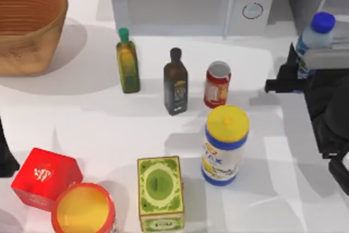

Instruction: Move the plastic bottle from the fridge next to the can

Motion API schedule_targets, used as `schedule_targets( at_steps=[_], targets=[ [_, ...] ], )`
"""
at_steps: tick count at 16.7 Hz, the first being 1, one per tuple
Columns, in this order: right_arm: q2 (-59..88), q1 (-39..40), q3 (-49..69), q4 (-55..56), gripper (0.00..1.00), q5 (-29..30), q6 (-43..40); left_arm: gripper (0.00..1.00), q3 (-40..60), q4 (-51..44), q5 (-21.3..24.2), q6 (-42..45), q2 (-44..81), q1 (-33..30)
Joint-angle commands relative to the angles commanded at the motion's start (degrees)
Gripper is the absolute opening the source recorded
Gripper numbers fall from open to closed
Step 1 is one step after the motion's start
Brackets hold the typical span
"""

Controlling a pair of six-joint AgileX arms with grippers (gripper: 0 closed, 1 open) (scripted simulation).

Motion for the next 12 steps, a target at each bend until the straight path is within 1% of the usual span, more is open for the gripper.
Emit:
schedule_targets(
  at_steps=[5,12],
  targets=[
    [0.10,0.17,-0.16,0.13,0.00,0.17,-0.11,1.00,0.00,0.00,0.00,0.00,0.00,0.00],
    [0.10,0.17,-0.16,0.13,0.53,0.17,-0.11,1.00,0.00,0.00,0.00,0.00,0.00,0.00]
  ],
)
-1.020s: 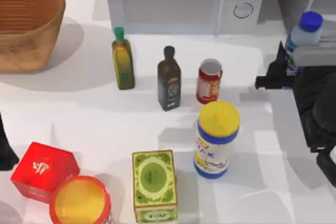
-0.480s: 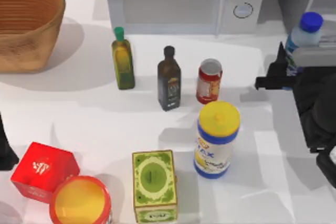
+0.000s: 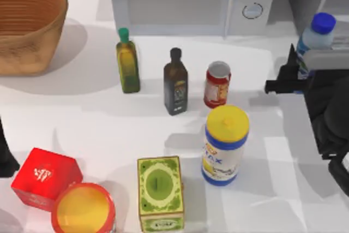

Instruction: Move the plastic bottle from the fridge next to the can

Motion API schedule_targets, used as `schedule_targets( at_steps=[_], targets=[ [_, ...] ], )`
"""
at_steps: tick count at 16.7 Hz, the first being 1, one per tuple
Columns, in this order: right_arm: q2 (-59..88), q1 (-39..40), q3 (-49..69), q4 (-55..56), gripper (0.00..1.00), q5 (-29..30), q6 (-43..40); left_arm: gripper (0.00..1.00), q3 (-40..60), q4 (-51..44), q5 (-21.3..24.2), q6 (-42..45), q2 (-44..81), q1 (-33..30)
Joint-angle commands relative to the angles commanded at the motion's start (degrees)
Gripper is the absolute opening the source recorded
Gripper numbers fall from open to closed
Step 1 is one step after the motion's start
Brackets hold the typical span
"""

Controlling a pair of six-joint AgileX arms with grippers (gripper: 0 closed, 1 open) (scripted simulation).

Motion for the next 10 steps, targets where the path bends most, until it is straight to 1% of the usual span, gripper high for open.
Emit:
schedule_targets(
  at_steps=[6,7,10],
  targets=[
    [0.00,0.00,0.00,0.00,0.98,0.00,0.00,1.00,0.00,0.00,0.00,0.00,0.00,0.00],
    [0.00,0.00,0.00,0.00,1.00,0.00,0.00,1.00,0.00,0.00,0.00,0.00,0.00,0.00],
    [0.00,0.00,0.00,0.00,1.00,0.00,0.00,1.00,0.00,0.00,0.00,0.00,0.00,0.00]
  ],
)
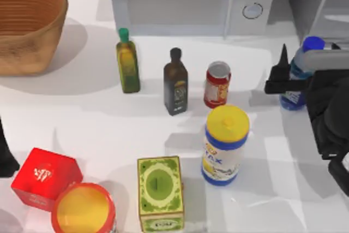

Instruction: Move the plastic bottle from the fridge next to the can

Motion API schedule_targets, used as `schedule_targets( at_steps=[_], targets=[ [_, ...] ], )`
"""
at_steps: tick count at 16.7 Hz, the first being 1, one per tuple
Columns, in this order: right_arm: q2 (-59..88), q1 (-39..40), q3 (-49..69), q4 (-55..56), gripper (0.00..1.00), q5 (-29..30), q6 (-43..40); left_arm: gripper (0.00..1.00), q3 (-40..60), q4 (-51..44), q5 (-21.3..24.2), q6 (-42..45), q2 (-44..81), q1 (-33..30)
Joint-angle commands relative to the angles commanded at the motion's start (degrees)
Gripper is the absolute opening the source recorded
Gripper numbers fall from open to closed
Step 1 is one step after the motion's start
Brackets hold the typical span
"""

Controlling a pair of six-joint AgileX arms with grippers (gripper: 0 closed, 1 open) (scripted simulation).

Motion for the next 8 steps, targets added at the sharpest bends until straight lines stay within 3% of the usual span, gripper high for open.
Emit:
schedule_targets(
  at_steps=[8],
  targets=[
    [-0.69,0.75,-1.99,1.45,1.00,0.80,0.01,1.00,0.00,0.00,0.00,0.00,0.00,0.00]
  ],
)
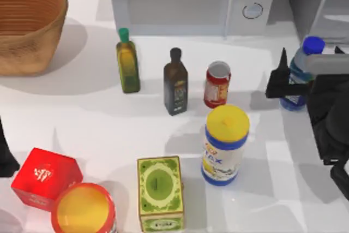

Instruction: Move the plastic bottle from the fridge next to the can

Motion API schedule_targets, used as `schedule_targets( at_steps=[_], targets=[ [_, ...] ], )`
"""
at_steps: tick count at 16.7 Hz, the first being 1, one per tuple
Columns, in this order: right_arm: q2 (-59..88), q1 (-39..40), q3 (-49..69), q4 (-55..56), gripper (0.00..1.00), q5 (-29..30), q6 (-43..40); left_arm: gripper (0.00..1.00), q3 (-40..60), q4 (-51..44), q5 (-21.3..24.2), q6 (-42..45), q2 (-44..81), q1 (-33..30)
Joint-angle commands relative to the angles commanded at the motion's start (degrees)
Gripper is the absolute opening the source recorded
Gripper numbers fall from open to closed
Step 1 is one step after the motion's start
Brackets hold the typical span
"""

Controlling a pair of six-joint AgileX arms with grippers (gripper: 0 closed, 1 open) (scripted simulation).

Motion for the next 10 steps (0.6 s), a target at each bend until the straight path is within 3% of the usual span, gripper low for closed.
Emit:
schedule_targets(
  at_steps=[10],
  targets=[
    [-1.66,1.44,-4.40,2.47,1.00,1.46,-0.01,1.00,0.00,0.00,0.00,0.00,0.00,0.00]
  ],
)
